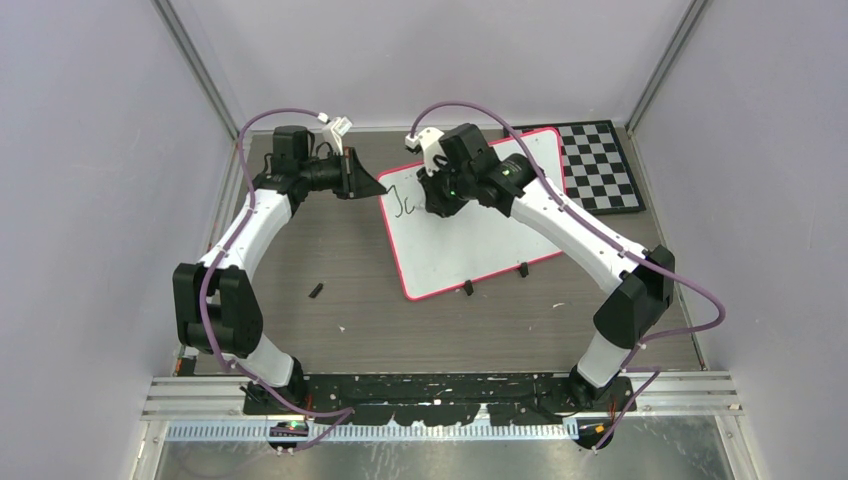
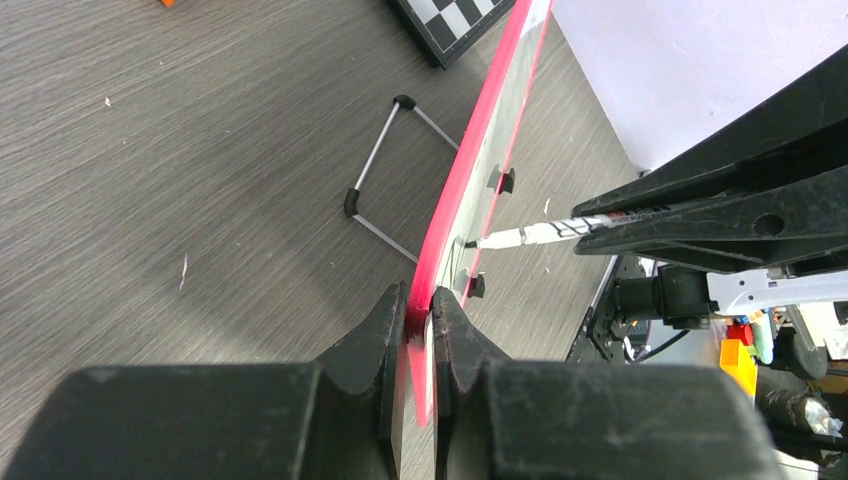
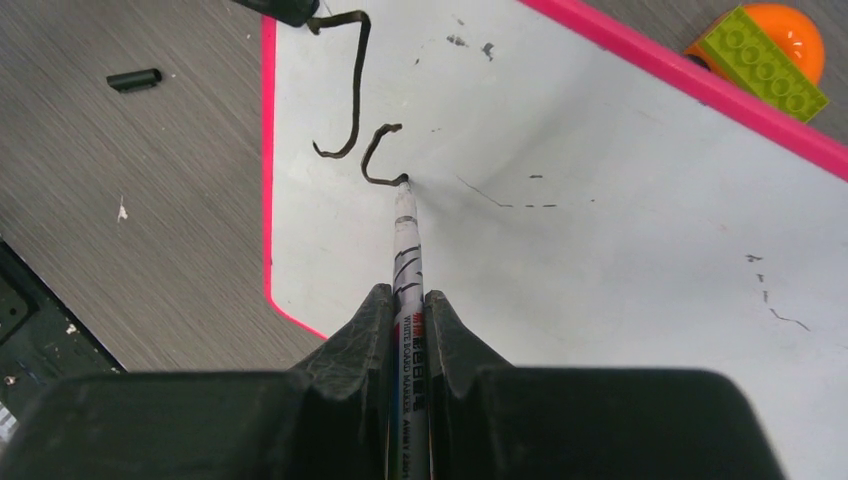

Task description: Write a sentence on the whiteboard

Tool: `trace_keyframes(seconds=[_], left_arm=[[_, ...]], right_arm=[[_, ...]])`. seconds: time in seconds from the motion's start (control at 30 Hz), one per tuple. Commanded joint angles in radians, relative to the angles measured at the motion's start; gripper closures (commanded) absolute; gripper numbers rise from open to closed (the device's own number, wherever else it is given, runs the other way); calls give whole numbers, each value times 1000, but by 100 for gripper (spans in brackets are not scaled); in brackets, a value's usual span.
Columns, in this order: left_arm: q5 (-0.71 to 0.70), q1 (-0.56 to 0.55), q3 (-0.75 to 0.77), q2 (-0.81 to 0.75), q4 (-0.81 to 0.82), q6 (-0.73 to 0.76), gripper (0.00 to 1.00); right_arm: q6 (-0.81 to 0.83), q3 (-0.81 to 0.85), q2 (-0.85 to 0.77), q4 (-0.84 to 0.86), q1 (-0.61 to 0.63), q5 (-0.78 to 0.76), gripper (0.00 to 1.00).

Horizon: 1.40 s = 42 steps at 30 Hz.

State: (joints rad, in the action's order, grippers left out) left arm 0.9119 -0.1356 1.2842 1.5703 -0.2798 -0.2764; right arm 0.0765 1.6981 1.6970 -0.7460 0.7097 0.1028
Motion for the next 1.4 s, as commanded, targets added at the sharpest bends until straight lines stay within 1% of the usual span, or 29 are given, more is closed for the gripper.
trace_keyframes(seconds=[0.0,0.17,0.5,0.9,1.37], left_arm=[[1,-4,2,-36,37,15,100],[2,-6,1,-38,38,17,100],[1,-6,-1,-39,37,19,100],[-1,-6,-3,-41,36,19,100],[-5,-6,-5,-41,33,23,100]], right_arm=[[-5,69,4,38,-12,-58,100],[-14,99,21,33,-6,-44,100],[-12,99,27,25,13,-15,100],[-16,41,-74,28,-25,-5,100],[-17,46,-13,55,-26,15,100]])
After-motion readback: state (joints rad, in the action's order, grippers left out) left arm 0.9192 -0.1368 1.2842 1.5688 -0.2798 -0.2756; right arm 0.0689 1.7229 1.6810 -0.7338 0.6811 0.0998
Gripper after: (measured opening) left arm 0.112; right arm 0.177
